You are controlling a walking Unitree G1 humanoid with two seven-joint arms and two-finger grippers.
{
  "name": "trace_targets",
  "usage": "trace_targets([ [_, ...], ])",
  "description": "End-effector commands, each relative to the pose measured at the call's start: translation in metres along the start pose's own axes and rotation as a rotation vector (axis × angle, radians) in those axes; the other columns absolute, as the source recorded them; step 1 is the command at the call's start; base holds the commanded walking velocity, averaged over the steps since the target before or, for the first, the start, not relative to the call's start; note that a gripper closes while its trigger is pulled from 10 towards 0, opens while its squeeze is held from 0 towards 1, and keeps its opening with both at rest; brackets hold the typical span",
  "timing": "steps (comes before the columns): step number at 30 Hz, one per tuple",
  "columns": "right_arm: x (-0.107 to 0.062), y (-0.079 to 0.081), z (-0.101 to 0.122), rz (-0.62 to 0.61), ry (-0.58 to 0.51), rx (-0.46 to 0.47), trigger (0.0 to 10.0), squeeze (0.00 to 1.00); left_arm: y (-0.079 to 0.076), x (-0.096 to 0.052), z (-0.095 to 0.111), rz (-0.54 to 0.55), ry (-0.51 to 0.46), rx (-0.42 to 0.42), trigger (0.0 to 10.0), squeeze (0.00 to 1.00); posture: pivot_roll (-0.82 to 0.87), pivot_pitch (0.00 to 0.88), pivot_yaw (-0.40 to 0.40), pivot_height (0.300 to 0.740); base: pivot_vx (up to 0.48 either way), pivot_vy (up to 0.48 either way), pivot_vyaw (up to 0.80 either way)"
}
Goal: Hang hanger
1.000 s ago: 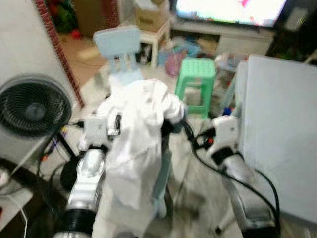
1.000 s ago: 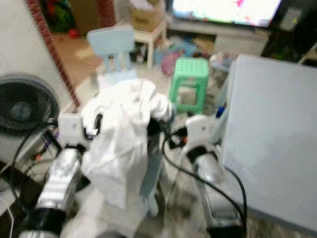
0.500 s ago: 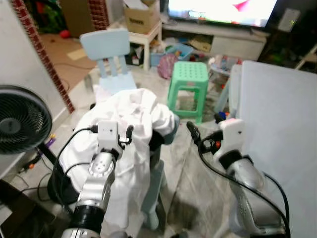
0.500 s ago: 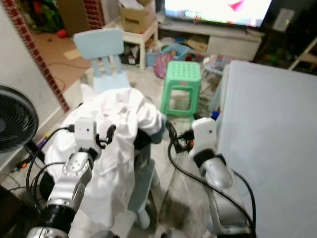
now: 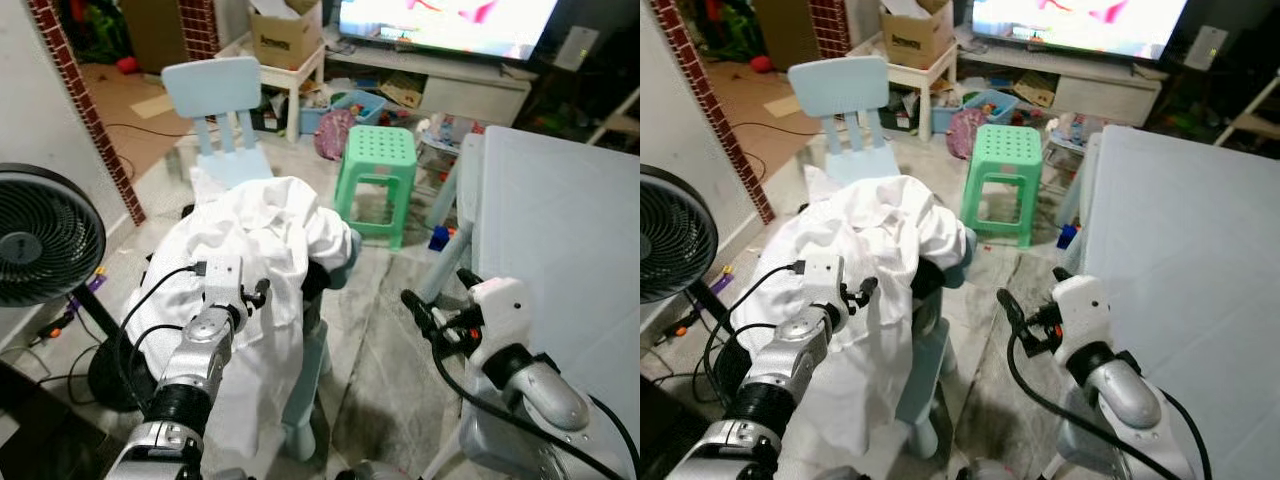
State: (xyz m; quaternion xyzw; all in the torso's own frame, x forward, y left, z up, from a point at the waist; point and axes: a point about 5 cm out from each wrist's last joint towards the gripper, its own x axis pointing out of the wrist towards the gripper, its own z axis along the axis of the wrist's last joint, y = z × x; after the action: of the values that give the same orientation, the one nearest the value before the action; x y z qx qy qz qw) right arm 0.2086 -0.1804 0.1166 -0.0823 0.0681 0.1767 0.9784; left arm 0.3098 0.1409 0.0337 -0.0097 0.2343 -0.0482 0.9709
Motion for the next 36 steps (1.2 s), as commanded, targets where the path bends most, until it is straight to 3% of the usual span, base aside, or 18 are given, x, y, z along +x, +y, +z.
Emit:
trace_targets([
  [1,-0.002,-0.001,0.007,0.01,-0.011,-0.014,10.0,0.0,0.005,0.002,0.0,0.003,0.023,-0.025,10.0,0.0,-0.18,0.039,-0.049,0.74,0.0,0.0,0.0],
  [7,-0.004,0.003,0.009,0.043,0.005,-0.022,10.0,0.0,0.03,0.001,-0.008,0.093,0.084,-0.061,10.0,0.0,-0.18,0.046,-0.057,0.74,0.0,0.0,0.0],
  [11,-0.004,0.003,0.007,0.049,0.014,-0.023,10.0,0.0,0.047,-0.008,-0.015,0.205,0.079,-0.104,10.0,0.0,-0.16,0.048,-0.062,0.74,0.0,0.0,0.0],
  [15,0.0,0.002,0.006,0.053,0.019,-0.028,10.0,0.0,0.066,-0.028,-0.026,0.377,0.044,-0.224,10.0,0.0,-0.14,0.053,-0.075,0.74,0.0,0.0,0.0],
  [19,0.002,0.002,0.006,0.056,0.02,-0.033,10.0,0.0,0.069,-0.035,-0.027,0.421,0.024,-0.268,10.0,0.0,-0.13,0.054,-0.08,0.74,0.0,0.0,0.0],
  [21,0.003,0.002,0.005,0.058,0.021,-0.036,10.0,0.0,0.068,-0.037,-0.025,0.415,0.011,-0.254,10.0,0.0,-0.12,0.053,-0.085,0.74,0.0,0.0,0.0],
  [24,0.008,0.002,0.006,0.066,0.014,-0.046,10.0,0.0,0.057,-0.034,-0.012,0.354,-0.054,-0.135,10.0,0.0,-0.12,0.049,-0.086,0.74,0.0,0.0,0.0],
  [36,0.012,0.0,0.007,0.052,0.006,-0.057,10.0,0.0,0.045,-0.033,0.012,0.293,-0.149,-0.009,10.0,0.0,-0.12,0.039,-0.077,0.74,0.0,0.0,0.0],
])
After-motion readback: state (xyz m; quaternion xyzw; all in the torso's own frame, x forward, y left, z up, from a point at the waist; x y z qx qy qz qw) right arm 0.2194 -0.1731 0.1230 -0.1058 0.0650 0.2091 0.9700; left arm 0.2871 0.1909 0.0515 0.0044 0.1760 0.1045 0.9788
